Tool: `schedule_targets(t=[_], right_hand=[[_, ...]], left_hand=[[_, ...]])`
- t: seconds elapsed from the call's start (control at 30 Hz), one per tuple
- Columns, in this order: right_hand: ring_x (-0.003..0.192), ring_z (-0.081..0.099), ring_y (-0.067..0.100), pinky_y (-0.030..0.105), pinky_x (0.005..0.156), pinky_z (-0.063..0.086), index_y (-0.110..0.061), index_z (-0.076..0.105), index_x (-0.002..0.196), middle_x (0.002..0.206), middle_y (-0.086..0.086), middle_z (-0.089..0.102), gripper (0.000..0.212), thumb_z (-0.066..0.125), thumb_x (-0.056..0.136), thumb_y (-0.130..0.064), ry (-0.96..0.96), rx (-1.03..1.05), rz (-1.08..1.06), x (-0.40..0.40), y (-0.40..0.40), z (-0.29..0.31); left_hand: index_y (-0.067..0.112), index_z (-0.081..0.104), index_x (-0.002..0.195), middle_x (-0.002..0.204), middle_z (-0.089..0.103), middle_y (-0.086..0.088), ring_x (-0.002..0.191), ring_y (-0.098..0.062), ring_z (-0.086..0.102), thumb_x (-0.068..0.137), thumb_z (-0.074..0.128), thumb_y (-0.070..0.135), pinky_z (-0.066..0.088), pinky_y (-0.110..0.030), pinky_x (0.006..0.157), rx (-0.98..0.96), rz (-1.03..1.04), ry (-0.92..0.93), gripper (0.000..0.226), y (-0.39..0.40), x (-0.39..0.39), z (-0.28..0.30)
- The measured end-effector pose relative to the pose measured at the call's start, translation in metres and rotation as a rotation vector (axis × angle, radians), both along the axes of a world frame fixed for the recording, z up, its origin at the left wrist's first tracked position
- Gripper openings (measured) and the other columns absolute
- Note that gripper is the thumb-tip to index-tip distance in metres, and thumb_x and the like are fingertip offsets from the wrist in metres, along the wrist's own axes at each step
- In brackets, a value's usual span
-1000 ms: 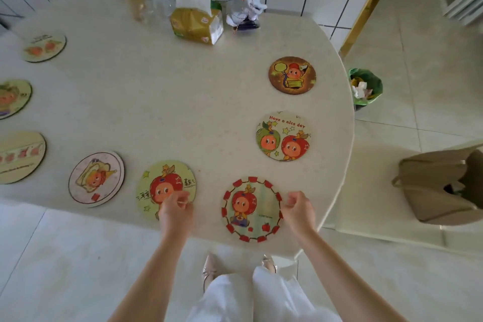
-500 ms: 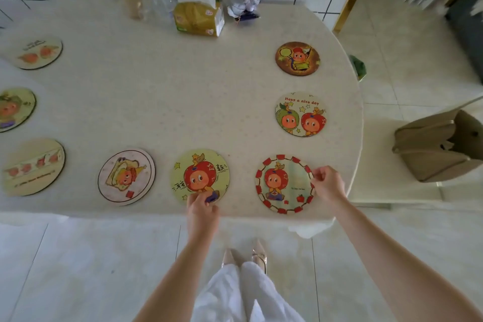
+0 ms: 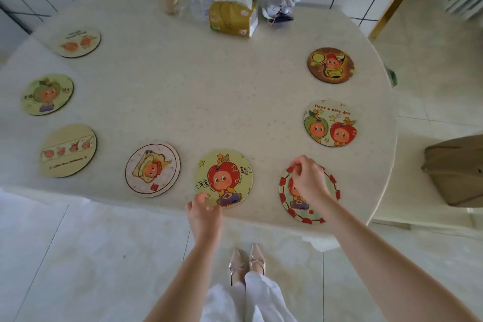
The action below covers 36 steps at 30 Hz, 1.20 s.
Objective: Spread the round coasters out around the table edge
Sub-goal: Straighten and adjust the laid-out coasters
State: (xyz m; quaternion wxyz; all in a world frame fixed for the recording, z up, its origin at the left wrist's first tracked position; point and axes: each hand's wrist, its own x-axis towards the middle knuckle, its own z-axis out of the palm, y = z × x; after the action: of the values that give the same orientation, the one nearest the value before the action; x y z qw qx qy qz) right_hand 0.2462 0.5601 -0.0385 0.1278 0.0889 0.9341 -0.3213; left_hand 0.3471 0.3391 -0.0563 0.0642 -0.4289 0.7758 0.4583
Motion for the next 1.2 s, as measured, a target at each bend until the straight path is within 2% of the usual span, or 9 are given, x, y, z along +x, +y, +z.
schedule_targets(t=[0.2,0.33,0.43,0.63,0.77,0.93,1.03,1.13,1.2], right_hand=[[0.088,0.048,0.016,0.024,0.07,0.036,-0.008,0.057,0.111,0.11,0.007,0.061,0.024,0.045,0.091,-0.003,-0.211,-0.088,0.116,-0.017,-0.086,-0.001],[0.102,0.059,0.032,0.041,0.081,0.051,0.002,0.059,0.109,0.111,0.018,0.063,0.025,0.048,0.086,0.002,-0.289,-0.097,0.027,-0.021,-0.103,-0.001],[0.106,0.062,0.035,0.045,0.086,0.053,0.008,0.06,0.11,0.11,0.022,0.065,0.025,0.054,0.088,-0.002,-0.304,-0.127,-0.035,-0.023,-0.105,-0.002],[0.062,0.052,0.021,0.024,0.045,0.033,-0.019,0.04,0.063,0.061,-0.002,0.048,0.031,0.054,0.092,-0.021,-0.336,-0.127,-0.005,-0.01,-0.103,-0.005],[0.049,0.045,0.014,0.022,0.045,0.033,-0.009,0.056,0.073,0.056,-0.001,0.049,0.025,0.052,0.094,-0.023,-0.364,-0.152,-0.119,0.004,-0.097,-0.003],[0.06,0.053,0.022,0.029,0.059,0.04,-0.013,0.043,0.058,0.063,0.009,0.051,0.038,0.054,0.093,-0.022,-0.433,-0.203,-0.22,0.016,-0.095,-0.008],[0.049,0.048,0.019,0.023,0.048,0.036,-0.015,0.047,0.056,0.055,0.002,0.052,0.038,0.056,0.092,-0.018,-0.376,-0.118,-0.241,0.024,-0.098,-0.011],[0.058,0.056,0.015,0.025,0.046,0.039,-0.008,0.056,0.098,0.072,-0.001,0.057,0.008,0.053,0.09,-0.008,-0.309,-0.006,-0.296,0.032,-0.104,-0.003],[0.062,0.061,0.019,0.03,0.048,0.044,-0.01,0.043,0.12,0.082,0.001,0.058,0.033,0.053,0.089,-0.007,-0.283,0.05,-0.339,0.041,-0.118,0.001]], left_hand=[[0.011,0.048,0.135,0.128,0.061,-0.011,0.117,-0.028,0.056,0.085,0.057,0.004,0.045,-0.037,0.092,0.035,0.137,-0.098,0.051,-0.019,-0.014,0.0],[0.007,0.052,0.133,0.13,0.062,-0.011,0.117,-0.028,0.058,0.087,0.056,0.005,0.046,-0.042,0.1,0.07,0.181,-0.106,0.047,-0.022,-0.018,-0.004],[0.007,0.053,0.133,0.129,0.062,-0.012,0.112,-0.029,0.061,0.087,0.055,0.006,0.05,-0.048,0.097,0.113,0.234,-0.076,0.046,-0.023,-0.022,-0.008],[0.018,0.064,0.091,0.097,0.07,-0.008,0.091,-0.03,0.068,0.085,0.055,0.005,0.059,-0.048,0.08,0.124,0.258,-0.039,0.017,-0.035,-0.037,-0.005],[0.016,0.066,0.093,0.09,0.07,-0.006,0.085,-0.03,0.069,0.085,0.057,0.005,0.06,-0.048,0.077,0.139,0.135,-0.05,0.016,-0.046,-0.055,0.003],[0.019,0.063,0.091,0.089,0.067,-0.003,0.089,-0.029,0.067,0.084,0.057,0.007,0.058,-0.048,0.081,0.143,0.027,-0.044,0.015,-0.062,-0.076,0.003],[0.015,0.065,0.096,0.094,0.07,-0.007,0.091,-0.029,0.068,0.083,0.059,0.007,0.059,-0.046,0.081,0.192,-0.058,-0.106,0.016,-0.07,-0.079,0.0],[0.014,0.066,0.102,0.087,0.066,0.001,0.087,-0.024,0.067,0.087,0.055,0.009,0.056,-0.035,0.073,0.165,-0.186,-0.106,0.02,-0.08,-0.074,-0.001],[0.016,0.065,0.105,0.088,0.065,0.004,0.084,-0.019,0.064,0.087,0.054,0.012,0.051,-0.028,0.065,0.164,-0.285,-0.113,0.021,-0.097,-0.069,-0.001]])
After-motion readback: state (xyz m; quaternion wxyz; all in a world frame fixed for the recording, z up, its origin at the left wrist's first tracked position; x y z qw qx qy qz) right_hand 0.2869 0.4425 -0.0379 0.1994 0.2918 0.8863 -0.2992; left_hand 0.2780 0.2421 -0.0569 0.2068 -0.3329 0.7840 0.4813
